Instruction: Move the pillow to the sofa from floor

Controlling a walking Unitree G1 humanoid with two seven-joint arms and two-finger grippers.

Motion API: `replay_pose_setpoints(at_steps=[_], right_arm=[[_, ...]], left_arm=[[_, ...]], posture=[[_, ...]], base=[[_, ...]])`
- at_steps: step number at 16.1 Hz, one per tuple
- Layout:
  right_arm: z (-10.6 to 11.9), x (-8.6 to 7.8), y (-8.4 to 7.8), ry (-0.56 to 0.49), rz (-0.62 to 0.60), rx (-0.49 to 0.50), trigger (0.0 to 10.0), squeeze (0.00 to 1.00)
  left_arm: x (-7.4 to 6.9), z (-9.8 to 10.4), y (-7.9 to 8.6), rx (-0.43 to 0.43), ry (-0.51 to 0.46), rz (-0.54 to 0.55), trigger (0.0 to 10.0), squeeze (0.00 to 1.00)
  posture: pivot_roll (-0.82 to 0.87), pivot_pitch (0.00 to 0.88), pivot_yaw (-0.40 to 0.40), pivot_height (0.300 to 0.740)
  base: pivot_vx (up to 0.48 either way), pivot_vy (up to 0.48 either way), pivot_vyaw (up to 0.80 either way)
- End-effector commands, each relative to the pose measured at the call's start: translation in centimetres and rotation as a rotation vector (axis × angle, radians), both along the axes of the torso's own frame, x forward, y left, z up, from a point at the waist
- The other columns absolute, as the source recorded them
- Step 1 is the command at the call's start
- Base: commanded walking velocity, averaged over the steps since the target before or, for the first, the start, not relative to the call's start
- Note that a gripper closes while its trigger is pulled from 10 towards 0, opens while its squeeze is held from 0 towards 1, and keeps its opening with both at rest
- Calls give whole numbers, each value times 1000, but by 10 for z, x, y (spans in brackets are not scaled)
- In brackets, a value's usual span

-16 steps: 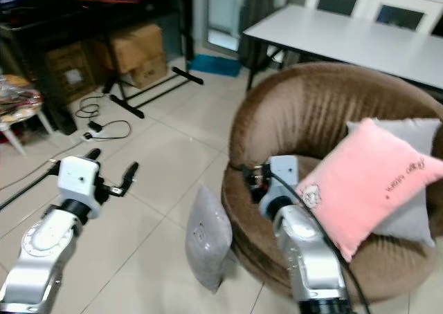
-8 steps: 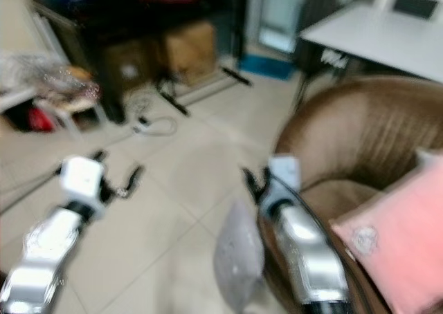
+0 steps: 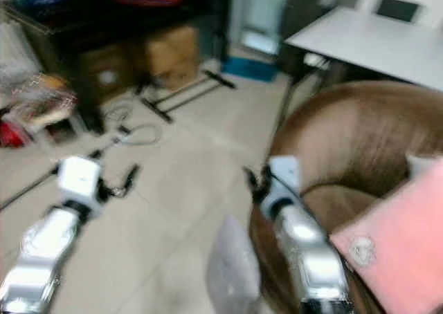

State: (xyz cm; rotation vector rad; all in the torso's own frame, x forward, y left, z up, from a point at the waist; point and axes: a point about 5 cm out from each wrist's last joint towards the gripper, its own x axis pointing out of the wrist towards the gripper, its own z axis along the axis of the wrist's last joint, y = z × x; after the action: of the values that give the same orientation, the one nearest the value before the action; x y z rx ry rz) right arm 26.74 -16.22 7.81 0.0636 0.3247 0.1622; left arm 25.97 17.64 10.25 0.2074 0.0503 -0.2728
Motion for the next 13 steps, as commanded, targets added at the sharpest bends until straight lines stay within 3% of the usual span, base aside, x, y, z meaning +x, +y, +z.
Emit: replay_pose_setpoints(at_steps=[1,2,13], right_arm=[[4,3,4,-14,4,-3,10000,0],[4,3,3,-13,2,-7,10000,0],[-1,-2,0,2,8,-20,10000,0]], left_arm=[[0,2,8,27,-9,14,10000,0],[0,2,8,28,-9,14,10000,0],[0,-1,2,34,2,-35,10000,0]], posture=[[-95,0,-3,740],[-96,0,-4,740],[-100,0,-3,740]], base=[[330,0,-781],[322,0,-775],[0,0,0]])
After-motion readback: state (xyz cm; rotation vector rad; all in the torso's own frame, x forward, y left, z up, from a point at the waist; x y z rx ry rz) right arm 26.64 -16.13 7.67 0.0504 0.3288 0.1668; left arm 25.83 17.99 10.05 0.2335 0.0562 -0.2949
